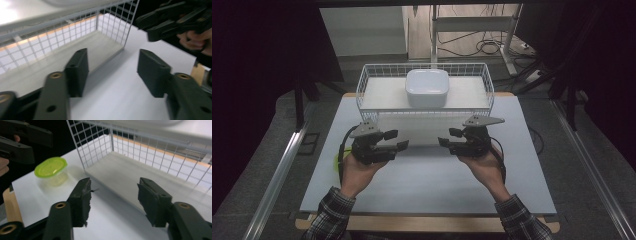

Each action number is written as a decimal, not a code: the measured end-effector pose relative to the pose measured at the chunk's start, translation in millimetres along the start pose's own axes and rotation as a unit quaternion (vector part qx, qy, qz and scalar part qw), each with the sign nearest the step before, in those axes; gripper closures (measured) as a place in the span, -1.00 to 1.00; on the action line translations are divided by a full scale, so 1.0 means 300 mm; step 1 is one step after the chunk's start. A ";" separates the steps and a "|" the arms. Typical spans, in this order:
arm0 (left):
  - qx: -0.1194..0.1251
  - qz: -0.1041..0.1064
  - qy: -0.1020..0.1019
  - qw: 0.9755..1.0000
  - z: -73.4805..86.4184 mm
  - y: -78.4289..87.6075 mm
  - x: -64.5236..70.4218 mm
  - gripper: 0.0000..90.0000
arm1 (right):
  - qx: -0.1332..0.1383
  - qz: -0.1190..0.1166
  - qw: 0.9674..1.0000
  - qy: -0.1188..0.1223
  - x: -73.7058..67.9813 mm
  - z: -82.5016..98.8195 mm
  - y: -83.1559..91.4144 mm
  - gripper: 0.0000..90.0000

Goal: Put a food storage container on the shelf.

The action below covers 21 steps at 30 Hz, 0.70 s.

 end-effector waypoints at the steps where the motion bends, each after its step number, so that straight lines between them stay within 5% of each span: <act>1: -0.004 -0.004 -0.003 1.000 0.015 0.003 0.003 -0.14 | -0.001 0.001 1.000 -0.001 0.000 0.012 0.003 -0.08; 7: -0.017 0.011 0.024 1.000 0.107 0.018 0.022 -0.25 | -0.003 0.008 1.000 0.002 0.008 0.084 0.013 -0.28; 13: -0.023 0.009 0.037 0.999 0.187 0.013 0.039 -0.44 | -0.005 -0.020 1.000 -0.009 0.012 0.166 0.014 -0.47; 21: -0.046 -0.001 0.011 0.999 0.282 -0.002 0.093 -0.73 | -0.017 -0.024 1.000 -0.004 0.023 0.254 0.016 -0.68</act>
Point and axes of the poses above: each handheld gripper's, and its own axes: y roughly backward along the jaws, z roughly out of its underside, x roughly to its right, the point moved 6 cm from there along -y, roughly forward along the jaws, and after that the axes turned 8 degrees about -y, right-handed, at the moved point
